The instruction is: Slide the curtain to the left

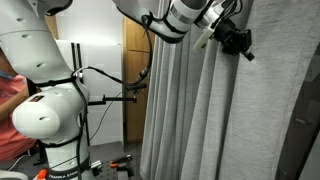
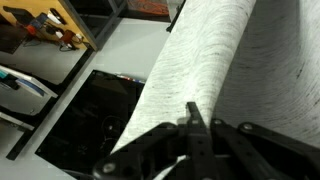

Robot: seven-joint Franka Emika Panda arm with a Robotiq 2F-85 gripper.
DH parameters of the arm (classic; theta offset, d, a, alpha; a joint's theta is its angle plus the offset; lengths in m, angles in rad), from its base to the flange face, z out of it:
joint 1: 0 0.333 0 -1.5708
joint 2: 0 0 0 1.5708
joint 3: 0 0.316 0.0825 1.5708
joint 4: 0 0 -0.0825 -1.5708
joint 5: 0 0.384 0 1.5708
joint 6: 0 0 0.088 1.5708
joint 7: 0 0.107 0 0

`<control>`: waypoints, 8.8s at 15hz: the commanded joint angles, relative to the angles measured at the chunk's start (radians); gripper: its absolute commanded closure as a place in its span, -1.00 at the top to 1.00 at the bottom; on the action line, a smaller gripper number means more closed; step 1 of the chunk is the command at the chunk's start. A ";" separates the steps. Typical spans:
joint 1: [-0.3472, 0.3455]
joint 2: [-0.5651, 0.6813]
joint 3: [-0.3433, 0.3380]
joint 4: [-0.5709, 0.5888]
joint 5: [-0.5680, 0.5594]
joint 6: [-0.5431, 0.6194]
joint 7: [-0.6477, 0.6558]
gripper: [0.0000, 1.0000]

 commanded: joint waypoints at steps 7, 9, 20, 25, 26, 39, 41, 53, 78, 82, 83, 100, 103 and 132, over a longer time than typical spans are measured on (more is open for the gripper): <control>0.191 0.275 0.118 0.321 0.022 -0.131 -0.047 -0.99; 0.234 0.357 0.128 0.417 0.011 -0.164 -0.063 -0.99; 0.443 0.566 0.116 0.696 0.045 -0.244 -0.307 -0.99; 0.461 0.519 0.110 0.680 0.107 -0.343 -0.420 -0.99; 0.462 0.500 0.106 0.662 0.096 -0.360 -0.416 -0.99; 0.550 0.523 0.170 0.684 0.092 -0.468 -0.416 -0.99; 0.578 0.540 0.189 0.694 0.087 -0.465 -0.436 -0.99; 0.706 0.684 0.234 0.855 0.071 -0.458 -0.582 -0.99; 0.505 0.402 0.079 0.579 0.220 -0.512 -0.579 -0.99; 0.466 0.268 0.044 0.406 0.238 -0.510 -0.508 -0.99; 0.447 0.243 0.055 0.378 0.235 -0.521 -0.493 -0.99; 0.325 -0.117 0.054 0.030 0.268 -0.529 -0.245 -0.14; 0.318 -0.118 0.063 0.013 0.275 -0.536 -0.222 0.32; 0.096 -0.506 -0.079 -0.147 0.521 -0.684 -0.099 1.00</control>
